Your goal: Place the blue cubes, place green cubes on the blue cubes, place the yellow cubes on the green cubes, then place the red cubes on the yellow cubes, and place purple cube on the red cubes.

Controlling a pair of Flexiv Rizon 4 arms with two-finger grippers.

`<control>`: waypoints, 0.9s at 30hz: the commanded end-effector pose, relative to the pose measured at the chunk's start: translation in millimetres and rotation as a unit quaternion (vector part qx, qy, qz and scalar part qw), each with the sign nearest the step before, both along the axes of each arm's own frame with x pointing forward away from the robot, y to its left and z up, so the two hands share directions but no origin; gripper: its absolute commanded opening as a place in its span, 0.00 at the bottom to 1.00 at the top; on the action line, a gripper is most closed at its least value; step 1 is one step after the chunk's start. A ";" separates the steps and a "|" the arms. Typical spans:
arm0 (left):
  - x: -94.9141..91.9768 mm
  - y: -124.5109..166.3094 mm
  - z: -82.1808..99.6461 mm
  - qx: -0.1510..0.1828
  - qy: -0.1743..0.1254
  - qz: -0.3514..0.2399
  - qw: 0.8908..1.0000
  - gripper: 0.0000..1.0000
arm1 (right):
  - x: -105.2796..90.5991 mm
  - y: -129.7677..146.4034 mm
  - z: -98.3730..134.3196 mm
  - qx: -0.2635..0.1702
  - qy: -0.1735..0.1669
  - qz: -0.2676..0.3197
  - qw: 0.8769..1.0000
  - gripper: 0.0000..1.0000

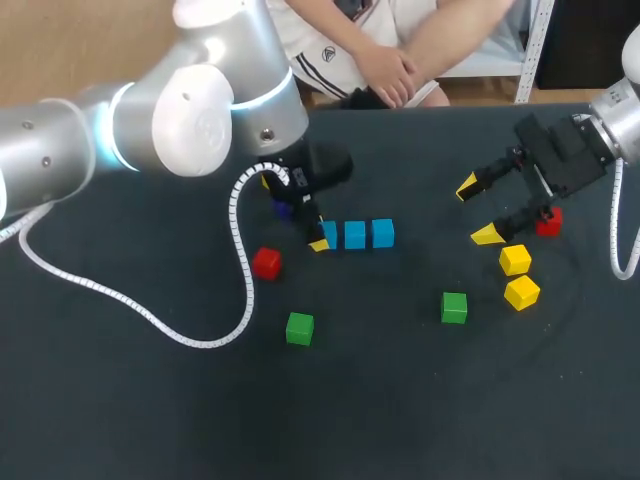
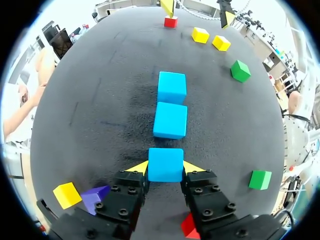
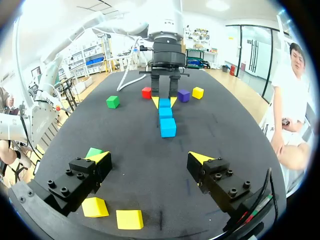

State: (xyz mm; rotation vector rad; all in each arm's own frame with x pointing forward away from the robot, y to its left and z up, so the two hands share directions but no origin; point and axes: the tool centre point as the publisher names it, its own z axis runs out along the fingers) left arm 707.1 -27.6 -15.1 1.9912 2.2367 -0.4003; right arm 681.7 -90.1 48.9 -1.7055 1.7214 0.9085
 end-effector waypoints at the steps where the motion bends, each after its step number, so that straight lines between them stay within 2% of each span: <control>1: 2.0 -0.7 -1.3 -0.001 0.003 -0.001 1.000 0.00 | -0.4 -0.2 -0.1 0.001 -0.001 0.000 1.000 1.00; 7: 1.9 -0.8 -1.5 0.000 0.004 -0.001 1.000 0.00 | -0.4 -0.2 -0.1 0.001 -0.001 0.000 1.000 1.00; 8: 1.8 -0.8 -1.6 -0.001 0.005 0.001 1.000 0.04 | -0.4 -0.2 -0.1 0.001 -0.001 0.000 1.000 1.00; 9: 1.9 -0.3 -2.1 -0.001 0.007 0.005 1.000 0.24 | -0.4 -0.2 -0.1 0.001 -0.001 0.000 1.000 1.00; 12: 2.4 0.7 -3.5 -0.002 0.010 0.009 1.000 0.71 | -0.4 -0.2 -0.1 0.001 -0.001 0.000 1.000 1.00; 13: 2.5 0.8 -3.9 -0.002 0.010 0.010 1.000 0.78 | -0.4 -0.2 -0.1 0.001 -0.001 0.000 1.000 1.00; 15: 2.5 0.7 -4.1 -0.003 0.012 0.013 1.000 1.00 | -0.4 -0.2 -0.1 0.001 -0.001 0.000 1.000 1.00; 20: 1.1 3.9 -2.0 -0.012 0.007 0.021 1.000 1.00 | -0.4 -0.2 -0.1 0.001 -0.001 0.000 1.000 1.00; 27: -9.0 20.5 16.1 -0.018 -0.021 0.020 0.999 1.00 | -0.4 -0.2 -0.1 0.001 -0.001 0.000 1.000 1.00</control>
